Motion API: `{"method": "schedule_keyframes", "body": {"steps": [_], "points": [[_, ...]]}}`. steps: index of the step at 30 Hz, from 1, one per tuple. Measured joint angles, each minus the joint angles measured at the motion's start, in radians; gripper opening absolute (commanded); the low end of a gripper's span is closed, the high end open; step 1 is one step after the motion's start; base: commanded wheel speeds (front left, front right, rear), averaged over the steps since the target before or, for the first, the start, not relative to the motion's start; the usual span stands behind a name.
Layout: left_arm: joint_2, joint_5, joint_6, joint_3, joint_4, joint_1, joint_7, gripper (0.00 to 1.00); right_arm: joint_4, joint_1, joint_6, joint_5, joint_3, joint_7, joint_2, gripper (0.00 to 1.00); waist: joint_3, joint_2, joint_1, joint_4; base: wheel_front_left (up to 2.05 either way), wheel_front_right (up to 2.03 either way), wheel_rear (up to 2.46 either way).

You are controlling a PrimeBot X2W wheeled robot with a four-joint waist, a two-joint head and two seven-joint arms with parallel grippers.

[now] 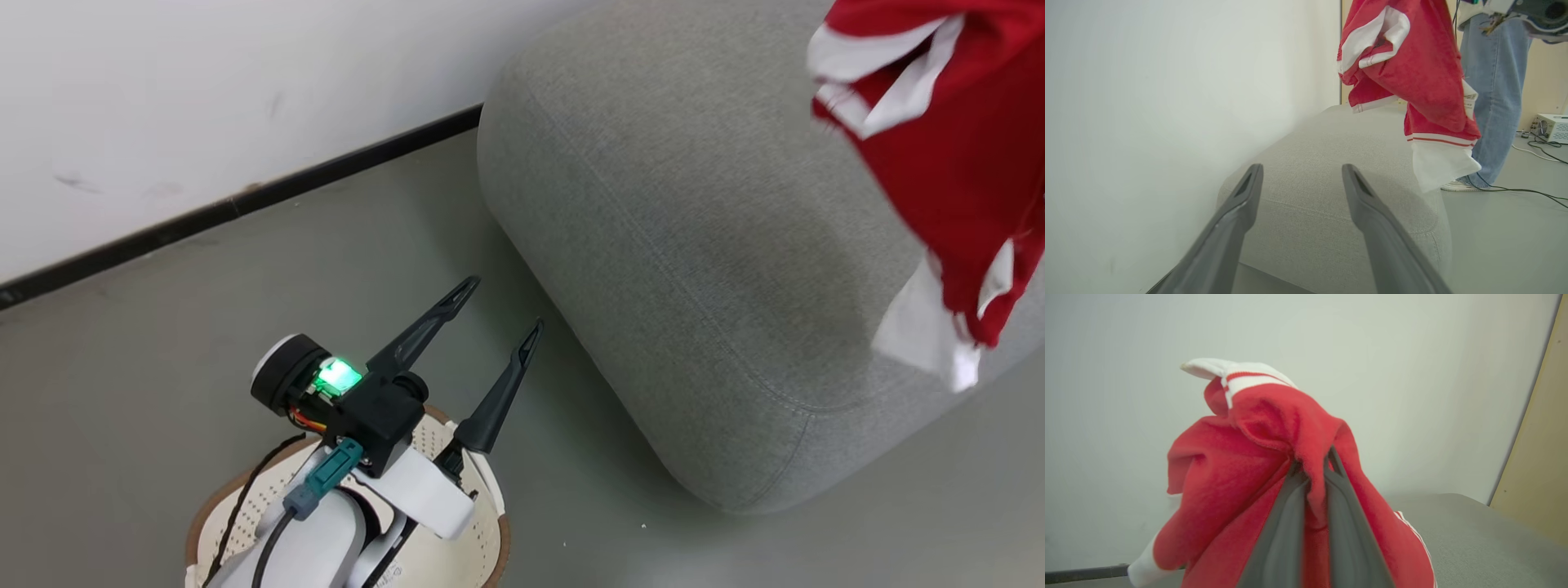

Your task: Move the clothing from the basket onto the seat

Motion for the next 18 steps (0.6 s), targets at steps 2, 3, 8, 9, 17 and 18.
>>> {"method": "schedule_keyframes", "body": {"steps": [2, 3, 8, 9, 17, 18], "points": [[0.000, 0.007, 0.001, -0.003, -0.017, -0.005, 0.006, 1.00, 0.021, -0.035, 0.000, 0.003, -0.013, 0.004, -0.011, 0.00, 0.015, 0.0000, 0.0000, 0.008, 0.00, 0.00, 0.00], [0.000, 0.011, 0.001, -0.005, -0.025, -0.009, 0.010, 1.00, 0.034, -0.051, 0.000, 0.003, -0.017, 0.004, -0.018, 0.00, 0.023, 0.0000, 0.0000, 0.012, 0.00, 0.00, 0.00], [0.002, 0.021, 0.001, -0.013, -0.062, -0.026, 0.020, 1.00, 0.073, -0.105, 0.000, 0.003, -0.032, 0.004, -0.048, 0.00, 0.053, 0.0000, 0.0000, 0.031, 0.00, 0.00, 0.00], [0.004, 0.024, 0.001, -0.014, -0.072, -0.030, 0.026, 1.00, 0.084, -0.116, 0.000, 0.002, -0.033, 0.004, -0.054, 0.00, 0.061, 0.0000, 0.0000, 0.036, 0.00, 0.00, 0.00], [0.026, 0.054, 0.001, -0.020, -0.133, -0.064, 0.054, 1.00, 0.155, -0.206, 0.000, -0.027, -0.069, 0.002, -0.119, 0.00, 0.121, 0.0000, 0.0000, 0.078, 0.00, 0.00, 0.00], [0.028, 0.054, 0.001, -0.020, -0.140, -0.067, 0.055, 1.00, 0.157, -0.223, 0.000, -0.035, -0.072, -0.001, -0.130, 0.00, 0.128, 0.0000, 0.0000, 0.083, 0.00, 0.00, 0.00]]}}
